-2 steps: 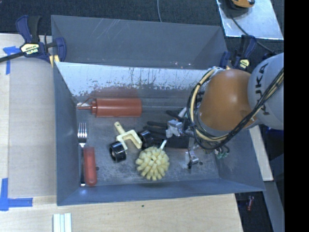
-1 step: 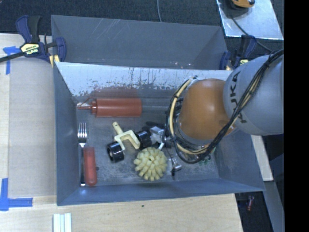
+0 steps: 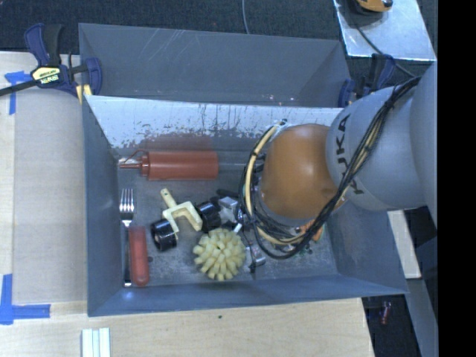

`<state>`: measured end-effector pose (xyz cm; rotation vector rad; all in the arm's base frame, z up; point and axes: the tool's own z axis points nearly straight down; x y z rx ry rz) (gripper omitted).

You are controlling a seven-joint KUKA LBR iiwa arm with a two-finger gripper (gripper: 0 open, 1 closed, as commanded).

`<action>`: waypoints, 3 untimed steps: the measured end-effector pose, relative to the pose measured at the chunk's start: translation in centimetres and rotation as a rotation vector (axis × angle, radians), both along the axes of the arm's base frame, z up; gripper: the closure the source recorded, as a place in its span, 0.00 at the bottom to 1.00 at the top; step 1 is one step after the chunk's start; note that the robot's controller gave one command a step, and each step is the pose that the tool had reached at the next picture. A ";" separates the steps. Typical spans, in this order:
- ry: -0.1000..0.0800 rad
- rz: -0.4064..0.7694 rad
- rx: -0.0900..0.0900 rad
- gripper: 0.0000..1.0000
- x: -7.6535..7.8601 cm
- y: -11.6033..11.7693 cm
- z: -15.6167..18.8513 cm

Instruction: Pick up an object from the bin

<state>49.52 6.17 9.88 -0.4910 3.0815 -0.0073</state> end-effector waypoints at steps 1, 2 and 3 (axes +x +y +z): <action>-0.001 0.542 -0.011 1.00 3.2 4.1 -2.2; -0.001 0.542 -0.011 1.00 3.2 4.1 -2.2; 0.007 0.536 -0.010 1.00 3.7 4.1 3.0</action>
Offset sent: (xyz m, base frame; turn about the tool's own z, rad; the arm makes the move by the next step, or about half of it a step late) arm 0.0000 0.0000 0.0000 0.0000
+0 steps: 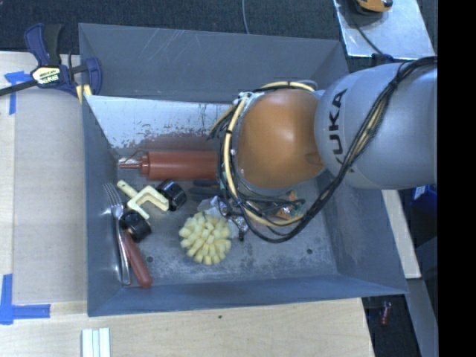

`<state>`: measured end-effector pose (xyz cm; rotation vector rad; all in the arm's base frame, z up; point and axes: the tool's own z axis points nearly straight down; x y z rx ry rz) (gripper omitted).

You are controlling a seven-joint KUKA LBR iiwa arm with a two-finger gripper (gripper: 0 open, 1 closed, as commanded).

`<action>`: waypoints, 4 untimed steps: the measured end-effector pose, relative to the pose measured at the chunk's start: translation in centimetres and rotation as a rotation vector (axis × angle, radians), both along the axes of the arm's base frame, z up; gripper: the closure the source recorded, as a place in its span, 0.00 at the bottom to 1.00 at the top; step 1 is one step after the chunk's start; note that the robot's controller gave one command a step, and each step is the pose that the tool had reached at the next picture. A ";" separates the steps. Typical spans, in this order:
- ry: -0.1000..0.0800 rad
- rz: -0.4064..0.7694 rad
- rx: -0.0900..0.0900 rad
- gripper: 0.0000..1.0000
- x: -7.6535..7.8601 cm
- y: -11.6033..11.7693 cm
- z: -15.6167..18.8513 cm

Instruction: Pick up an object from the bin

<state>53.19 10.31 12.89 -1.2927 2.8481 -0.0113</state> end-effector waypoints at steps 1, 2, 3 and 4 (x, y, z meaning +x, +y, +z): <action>0.001 0.269 -0.003 1.00 -0.5 2.6 17.7; 0.002 0.268 -0.004 1.00 -0.6 2.6 17.6; 0.000 0.360 -0.006 1.00 -1.0 4.4 16.9; -0.004 0.543 -0.005 1.00 1.3 7.0 15.1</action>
Offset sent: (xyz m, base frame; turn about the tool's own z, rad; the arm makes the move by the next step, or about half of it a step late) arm 0.0000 0.0000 0.0000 0.0000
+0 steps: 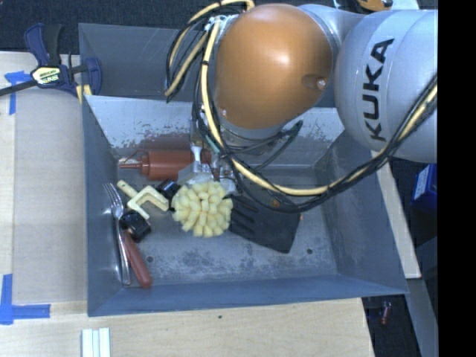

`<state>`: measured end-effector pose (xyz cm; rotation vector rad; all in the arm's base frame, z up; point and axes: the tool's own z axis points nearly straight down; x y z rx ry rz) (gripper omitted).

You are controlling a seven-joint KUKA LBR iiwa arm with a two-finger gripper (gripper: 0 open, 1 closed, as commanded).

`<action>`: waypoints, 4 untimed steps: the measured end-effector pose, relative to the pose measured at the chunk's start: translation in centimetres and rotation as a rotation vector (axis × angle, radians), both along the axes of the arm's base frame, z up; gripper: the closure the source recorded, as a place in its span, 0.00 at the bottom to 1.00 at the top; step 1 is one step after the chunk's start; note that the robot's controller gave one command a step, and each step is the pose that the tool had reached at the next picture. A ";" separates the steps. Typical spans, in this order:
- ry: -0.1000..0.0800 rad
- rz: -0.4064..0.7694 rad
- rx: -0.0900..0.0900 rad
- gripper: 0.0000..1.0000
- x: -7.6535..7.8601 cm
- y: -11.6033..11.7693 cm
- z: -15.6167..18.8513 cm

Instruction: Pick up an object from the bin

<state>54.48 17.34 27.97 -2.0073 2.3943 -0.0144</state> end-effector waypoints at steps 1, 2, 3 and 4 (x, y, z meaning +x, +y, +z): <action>0.000 0.062 -0.001 1.00 4.7 -7.7 0.3; -0.006 0.014 -0.002 1.00 3.5 -10.0 -1.2; -0.003 -0.110 0.004 1.00 3.6 -9.9 -2.1; 0.003 0.059 0.001 1.00 -2.6 -10.9 -6.0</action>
Offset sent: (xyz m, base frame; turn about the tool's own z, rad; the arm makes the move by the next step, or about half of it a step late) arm -0.0312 -0.1010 -0.0426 0.1587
